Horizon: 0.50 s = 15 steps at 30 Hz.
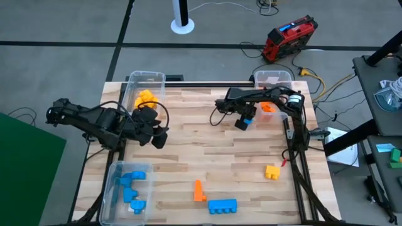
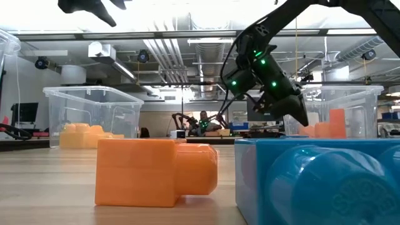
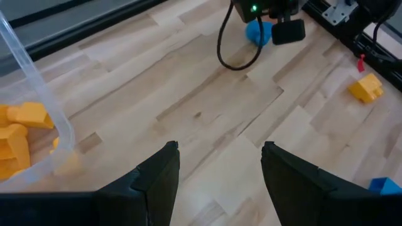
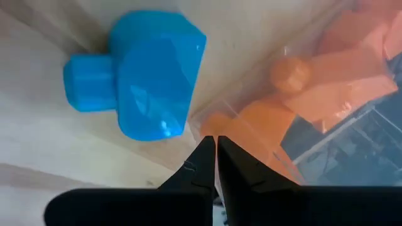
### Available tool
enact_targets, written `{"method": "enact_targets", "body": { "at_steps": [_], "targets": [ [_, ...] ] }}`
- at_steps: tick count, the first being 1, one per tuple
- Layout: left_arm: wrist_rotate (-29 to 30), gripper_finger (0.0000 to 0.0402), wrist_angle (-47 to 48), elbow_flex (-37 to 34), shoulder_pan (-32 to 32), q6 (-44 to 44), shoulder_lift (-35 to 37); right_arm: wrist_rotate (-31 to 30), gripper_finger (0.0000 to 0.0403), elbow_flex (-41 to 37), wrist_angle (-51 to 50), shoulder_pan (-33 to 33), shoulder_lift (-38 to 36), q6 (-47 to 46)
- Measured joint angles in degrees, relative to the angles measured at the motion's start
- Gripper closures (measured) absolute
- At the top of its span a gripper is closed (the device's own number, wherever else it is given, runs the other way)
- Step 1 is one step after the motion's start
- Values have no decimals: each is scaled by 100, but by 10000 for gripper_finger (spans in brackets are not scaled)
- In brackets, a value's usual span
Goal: Sort blocks
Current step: Put the top blue game piece into the bottom left transparent bin
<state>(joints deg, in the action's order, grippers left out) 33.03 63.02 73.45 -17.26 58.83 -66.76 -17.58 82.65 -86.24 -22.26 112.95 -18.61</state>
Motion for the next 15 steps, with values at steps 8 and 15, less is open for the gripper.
{"method": "enact_targets", "body": {
  "at_steps": [8,15],
  "targets": [
    [114,201,-2,0,4,9,0,4,393,17,536,-2,0,22],
    [172,201,-11,0,11,13,0,105,392,22,687,-1,-2,21]
  ]
}}
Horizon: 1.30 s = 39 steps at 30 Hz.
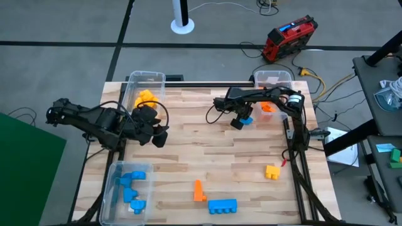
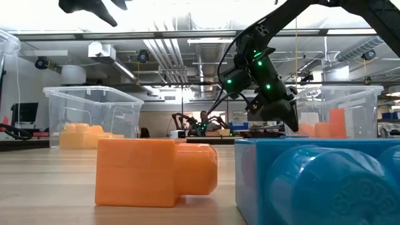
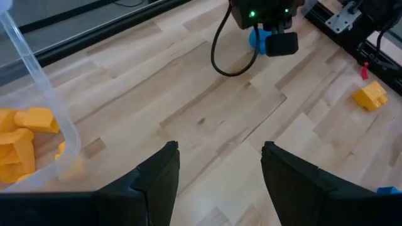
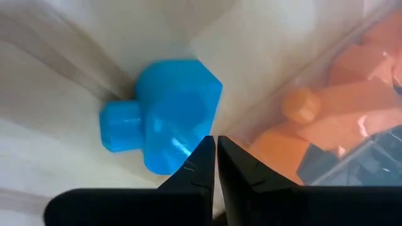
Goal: Sort blocks
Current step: Put the top blue game piece into the bottom left transparent bin
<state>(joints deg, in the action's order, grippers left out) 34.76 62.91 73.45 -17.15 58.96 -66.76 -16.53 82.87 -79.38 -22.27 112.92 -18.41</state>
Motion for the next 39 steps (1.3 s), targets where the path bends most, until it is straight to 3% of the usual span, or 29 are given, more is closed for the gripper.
{"method": "enact_targets", "body": {
  "at_steps": [13,23,35,39],
  "targets": [
    [68,201,-40,0,0,6,0,198,393,0,938,25,30,-25],
    [77,201,-43,0,0,6,0,1883,393,456,1279,285,-50,-108],
    [75,201,-67,0,0,6,0,1852,386,964,410,397,-417,47],
    [73,201,-83,0,0,6,0,1959,343,887,337,385,-417,-186]
  ]
}}
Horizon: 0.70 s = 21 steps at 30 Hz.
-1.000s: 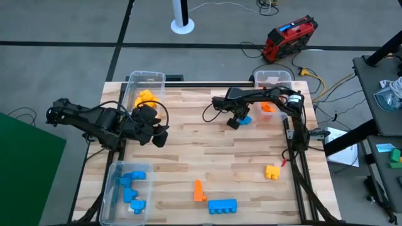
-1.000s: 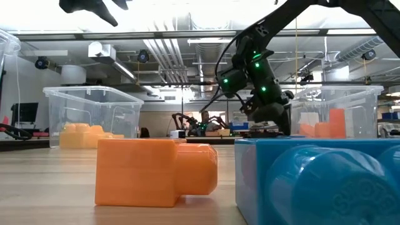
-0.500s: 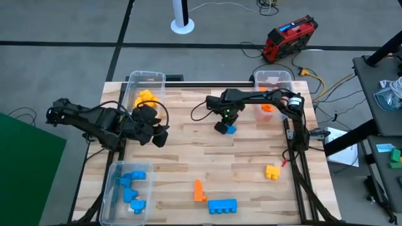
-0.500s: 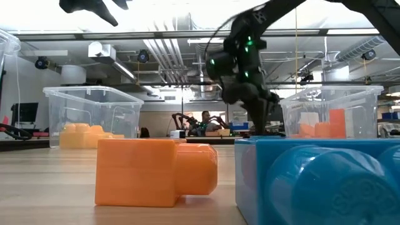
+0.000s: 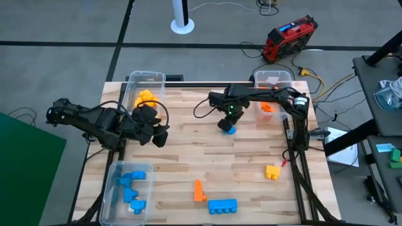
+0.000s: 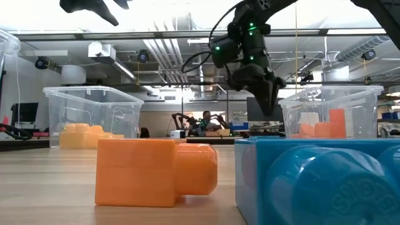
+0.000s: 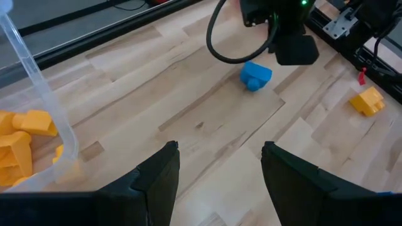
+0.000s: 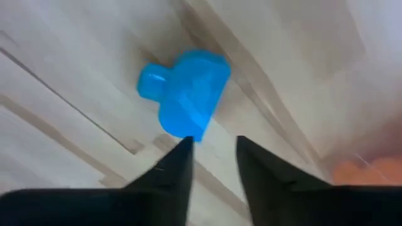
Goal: Sort blocks
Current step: Put the top blue game piece into the bottom left transparent bin
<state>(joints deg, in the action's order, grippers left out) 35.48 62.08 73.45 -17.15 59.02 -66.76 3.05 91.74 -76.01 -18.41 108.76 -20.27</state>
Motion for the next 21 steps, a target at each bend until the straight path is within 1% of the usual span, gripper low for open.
{"method": "enact_targets", "body": {
  "at_steps": [8,11,13,17,21],
  "targets": [
    [0,201,2,0,0,-61,-5,63,181,-257,937,56,54,-429],
    [-2,201,4,0,0,-111,-23,65,129,-394,958,48,54,-623],
    [0,201,5,0,0,-115,-45,179,99,-480,964,50,54,-694],
    [0,201,9,0,0,-129,-132,344,51,-703,1175,74,54,-809],
    [0,201,12,0,0,-129,-222,515,28,-918,1443,79,54,-851]
  ]
}}
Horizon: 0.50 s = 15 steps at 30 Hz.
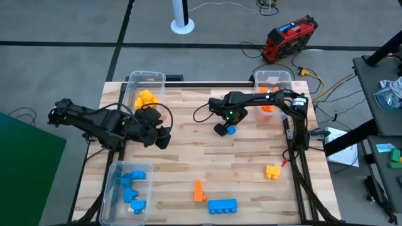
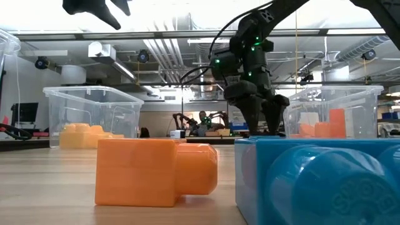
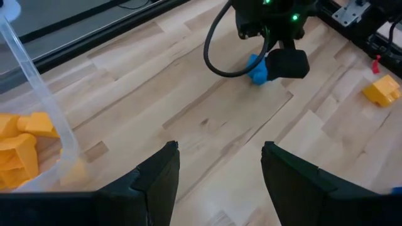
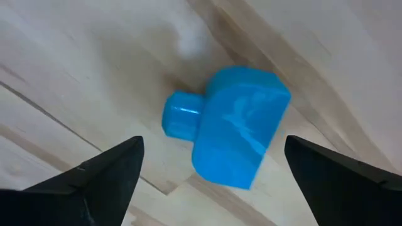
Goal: Sort blocks
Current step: Put the top blue game piece into the bottom left transparent bin
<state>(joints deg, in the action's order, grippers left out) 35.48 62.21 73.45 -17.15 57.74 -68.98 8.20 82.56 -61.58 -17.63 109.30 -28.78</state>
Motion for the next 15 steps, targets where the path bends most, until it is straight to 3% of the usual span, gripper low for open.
{"method": "enact_targets", "body": {
  "at_steps": [15],
  "targets": [
    [-4,201,-34,0,0,24,-156,50,23,-32,496,52,597,-53]
  ]
}}
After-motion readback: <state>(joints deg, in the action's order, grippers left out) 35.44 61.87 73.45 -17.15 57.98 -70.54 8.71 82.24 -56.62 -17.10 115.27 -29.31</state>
